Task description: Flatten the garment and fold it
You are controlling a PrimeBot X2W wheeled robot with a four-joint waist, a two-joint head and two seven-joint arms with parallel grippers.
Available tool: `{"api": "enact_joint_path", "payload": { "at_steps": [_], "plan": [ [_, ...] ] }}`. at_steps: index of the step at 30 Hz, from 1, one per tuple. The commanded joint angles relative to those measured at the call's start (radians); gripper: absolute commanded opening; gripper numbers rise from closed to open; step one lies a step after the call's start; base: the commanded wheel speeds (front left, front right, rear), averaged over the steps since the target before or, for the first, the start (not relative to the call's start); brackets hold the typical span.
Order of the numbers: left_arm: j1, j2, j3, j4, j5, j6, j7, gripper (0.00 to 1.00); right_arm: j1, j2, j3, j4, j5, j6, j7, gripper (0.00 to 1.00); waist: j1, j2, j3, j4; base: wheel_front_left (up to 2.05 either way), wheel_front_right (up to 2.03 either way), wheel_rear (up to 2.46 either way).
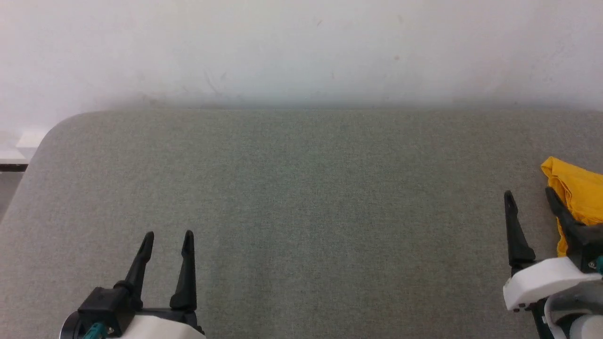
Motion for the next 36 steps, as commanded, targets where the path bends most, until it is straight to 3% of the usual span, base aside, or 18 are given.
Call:
{"api": "enact_joint_path", "payload": {
  "at_steps": [1, 13, 24, 25, 36],
  "plan": [
    [0.024, -0.014, 0.01, 0.005, 0.014, -0.011, -0.006, 1.0, 0.031, 0.011, -0.002, 0.003, -0.014, -0.002, -0.019, 1.0, 0.0001, 0.0, -0.025, 0.017, 0.0, 0.0, 0.0],
    [0.098, -0.103, 0.064, 0.026, 0.125, -0.086, -0.006, 1.0, 0.126, 0.019, -0.011, 0.083, 0.044, -0.002, -0.122, 1.0, 0.0001, 0.0, -0.059, 0.026, 0.0, 0.0, 0.0],
    [0.12, -0.159, 0.105, 0.064, 0.157, -0.136, -0.006, 1.0, 0.121, 0.019, -0.003, 0.129, 0.062, -0.002, -0.151, 1.0, 0.0001, 0.0, -0.057, 0.02, 0.0, 0.0, 0.0],
    [0.111, -0.158, 0.105, 0.061, 0.149, -0.133, 0.0, 0.0, 0.122, 0.016, -0.004, 0.128, 0.056, 0.0, -0.146, 0.0, 0.0002, 0.0, -0.057, 0.02, 0.0, 0.0, 0.0],
    [0.103, -0.168, 0.115, 0.065, 0.162, -0.139, 0.01, 0.0, 0.117, 0.015, 0.001, 0.125, 0.054, 0.0, -0.14, 0.0, 0.0003, 0.0, -0.057, 0.02, 0.0, 0.0, 0.0]
  ]
}}
